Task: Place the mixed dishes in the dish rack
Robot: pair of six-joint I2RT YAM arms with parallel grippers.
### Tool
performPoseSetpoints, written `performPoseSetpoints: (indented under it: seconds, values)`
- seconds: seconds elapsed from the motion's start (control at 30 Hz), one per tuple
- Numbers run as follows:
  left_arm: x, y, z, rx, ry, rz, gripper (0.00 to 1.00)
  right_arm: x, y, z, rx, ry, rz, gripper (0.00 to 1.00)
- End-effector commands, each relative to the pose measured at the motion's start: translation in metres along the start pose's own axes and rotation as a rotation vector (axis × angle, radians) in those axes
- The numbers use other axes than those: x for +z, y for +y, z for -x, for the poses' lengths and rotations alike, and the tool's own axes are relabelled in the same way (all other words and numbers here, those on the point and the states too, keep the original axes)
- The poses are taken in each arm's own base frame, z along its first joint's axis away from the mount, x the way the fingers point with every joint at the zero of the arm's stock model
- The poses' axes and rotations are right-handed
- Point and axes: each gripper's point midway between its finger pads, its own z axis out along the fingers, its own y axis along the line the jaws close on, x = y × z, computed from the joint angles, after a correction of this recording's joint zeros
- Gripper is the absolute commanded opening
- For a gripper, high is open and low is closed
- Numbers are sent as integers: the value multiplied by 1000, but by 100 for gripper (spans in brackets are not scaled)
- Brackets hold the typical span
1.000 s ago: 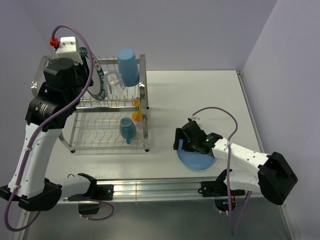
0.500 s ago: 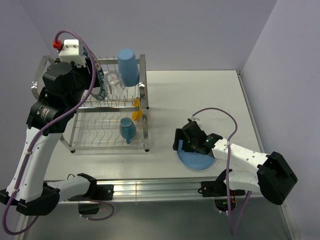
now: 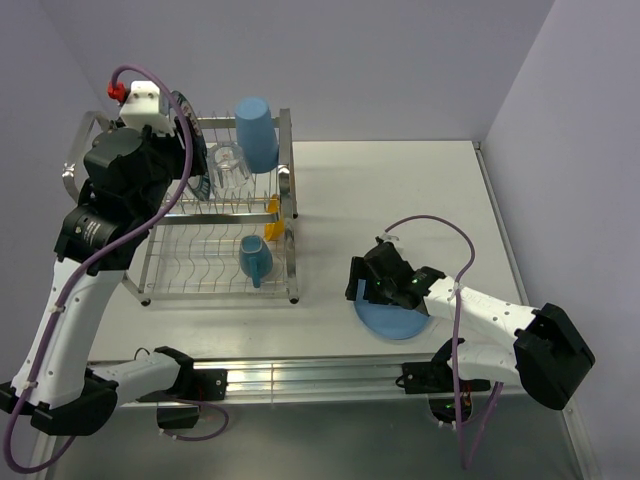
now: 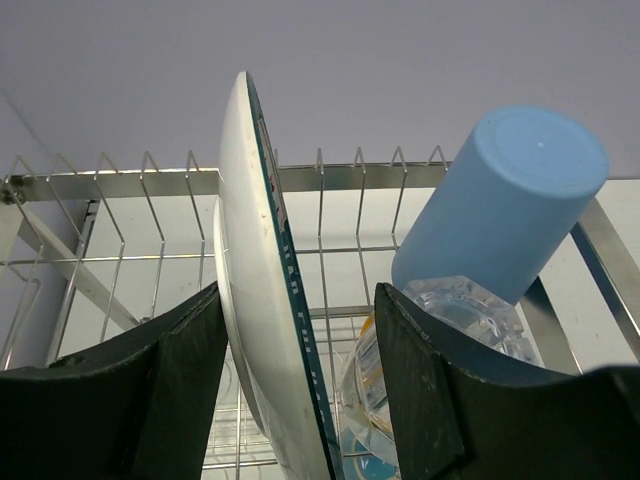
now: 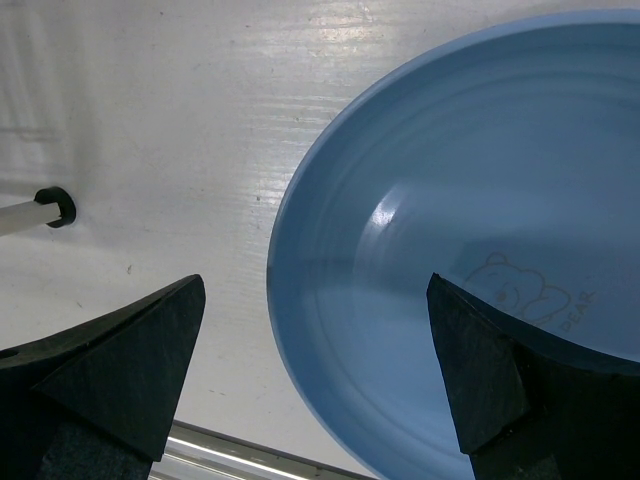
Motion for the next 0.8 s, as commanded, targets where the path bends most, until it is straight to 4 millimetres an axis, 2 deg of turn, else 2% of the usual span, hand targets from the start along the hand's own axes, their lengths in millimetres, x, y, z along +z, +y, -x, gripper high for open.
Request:
performPoseSetpoints:
  seconds: [0.0, 0.13, 0.4, 0.53, 0.77]
  values:
    - [2, -14, 2, -22, -19, -65, 64, 1, 1, 6, -6, -26, 11, 100]
    - [-1, -17, 4, -17, -29, -88, 60, 1, 2, 7, -5, -24, 16, 100]
    - [7, -10, -8, 6, 8, -39, 66, 0, 5, 6, -3, -18, 31, 100]
    - [-1, -5, 2, -21, -40, -26, 68, 0, 3, 5, -4, -17, 29, 100]
    - [-19, 14, 17, -44, -88, 49, 76, 3, 0, 8, -6, -13, -5, 100]
